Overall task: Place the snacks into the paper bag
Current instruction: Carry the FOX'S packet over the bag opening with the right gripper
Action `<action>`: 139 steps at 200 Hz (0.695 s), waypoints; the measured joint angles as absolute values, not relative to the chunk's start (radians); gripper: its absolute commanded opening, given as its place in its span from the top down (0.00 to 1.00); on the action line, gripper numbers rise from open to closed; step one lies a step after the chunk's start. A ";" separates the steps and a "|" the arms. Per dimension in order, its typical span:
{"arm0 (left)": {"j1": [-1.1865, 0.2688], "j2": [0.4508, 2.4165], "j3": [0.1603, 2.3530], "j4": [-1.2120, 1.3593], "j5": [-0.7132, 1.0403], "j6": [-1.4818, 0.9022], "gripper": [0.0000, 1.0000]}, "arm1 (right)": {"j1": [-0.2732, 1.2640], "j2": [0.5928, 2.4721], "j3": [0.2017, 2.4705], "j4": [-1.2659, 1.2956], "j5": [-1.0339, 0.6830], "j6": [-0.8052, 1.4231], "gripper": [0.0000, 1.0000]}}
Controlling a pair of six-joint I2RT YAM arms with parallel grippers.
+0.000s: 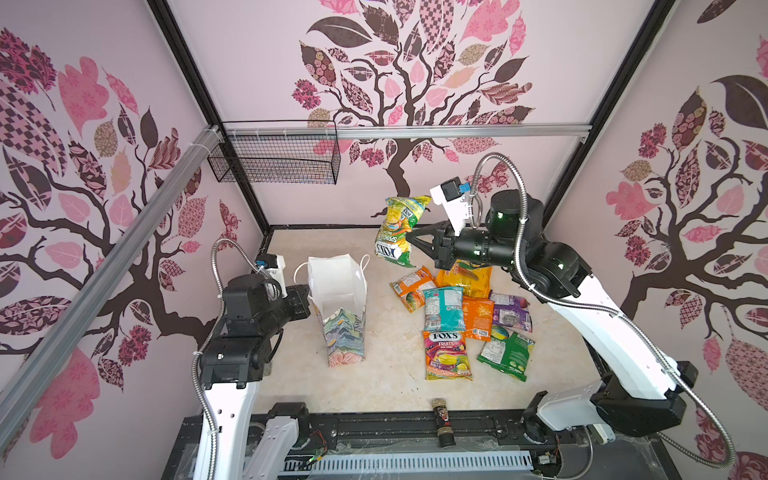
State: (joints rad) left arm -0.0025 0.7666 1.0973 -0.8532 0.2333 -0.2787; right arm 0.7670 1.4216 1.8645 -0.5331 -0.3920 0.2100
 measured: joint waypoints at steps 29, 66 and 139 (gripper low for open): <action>-0.002 0.766 1.097 -0.853 0.233 -0.279 0.95 | 0.818 1.457 1.927 -0.566 -0.398 0.186 1.00; -0.002 0.767 1.097 -0.853 0.233 -0.278 0.96 | 0.887 1.506 1.972 -0.596 -0.425 0.167 1.00; -0.002 0.765 1.097 -0.853 0.233 -0.276 0.97 | 1.001 1.660 2.127 -0.721 -0.297 0.087 1.00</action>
